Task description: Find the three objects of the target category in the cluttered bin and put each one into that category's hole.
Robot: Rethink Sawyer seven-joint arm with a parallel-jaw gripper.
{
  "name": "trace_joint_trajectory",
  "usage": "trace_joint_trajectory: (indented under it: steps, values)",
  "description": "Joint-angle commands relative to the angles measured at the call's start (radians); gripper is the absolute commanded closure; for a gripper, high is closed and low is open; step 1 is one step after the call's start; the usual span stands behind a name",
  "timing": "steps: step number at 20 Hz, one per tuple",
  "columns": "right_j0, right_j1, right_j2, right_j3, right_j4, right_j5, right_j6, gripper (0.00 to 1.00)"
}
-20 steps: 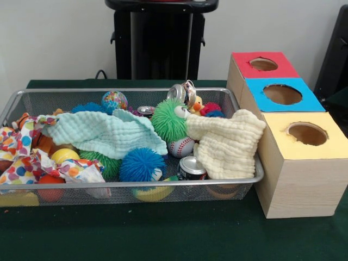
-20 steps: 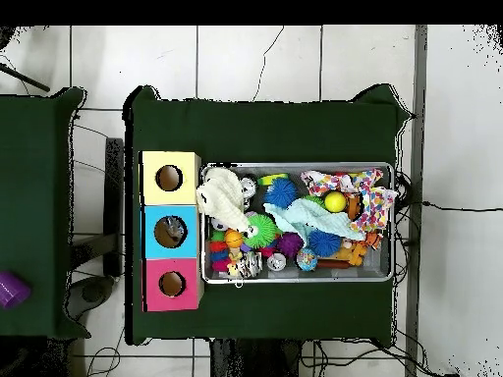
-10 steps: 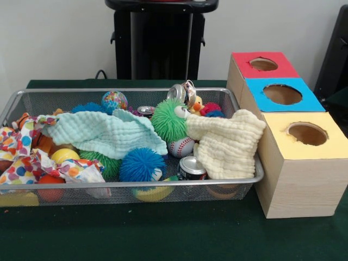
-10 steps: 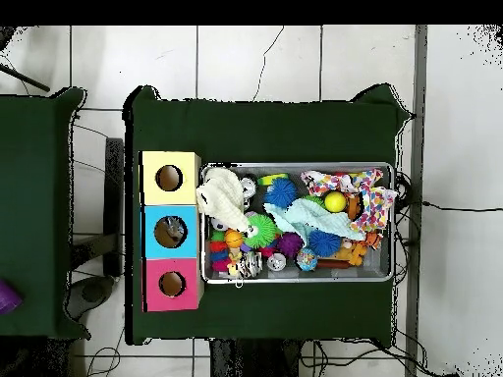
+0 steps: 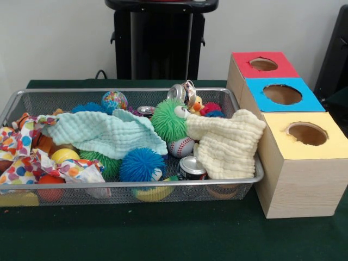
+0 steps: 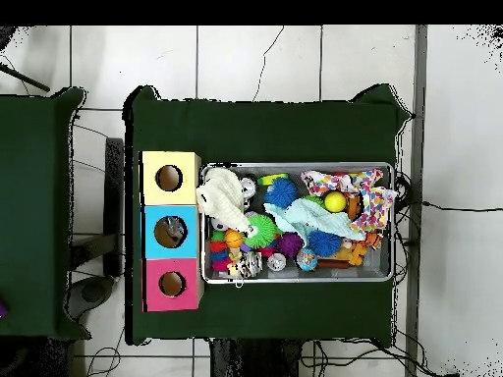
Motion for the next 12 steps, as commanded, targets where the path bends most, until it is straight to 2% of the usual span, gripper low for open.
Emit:
trace_joint_trajectory:
  steps: [1, 4, 9, 12]
  values:
    - [0.041, 0.029, -0.075, 0.015, 0.006, 0.052, -0.007, 1.0]
    - [0.031, 0.009, -0.073, 0.046, 0.018, 0.037, 0.002, 1.0]
    - [0.056, -0.035, -0.095, 0.032, 0.017, 0.063, 0.06, 1.0]
    - [0.096, -0.055, -0.117, -0.034, 0.012, 0.131, 0.112, 1.0]
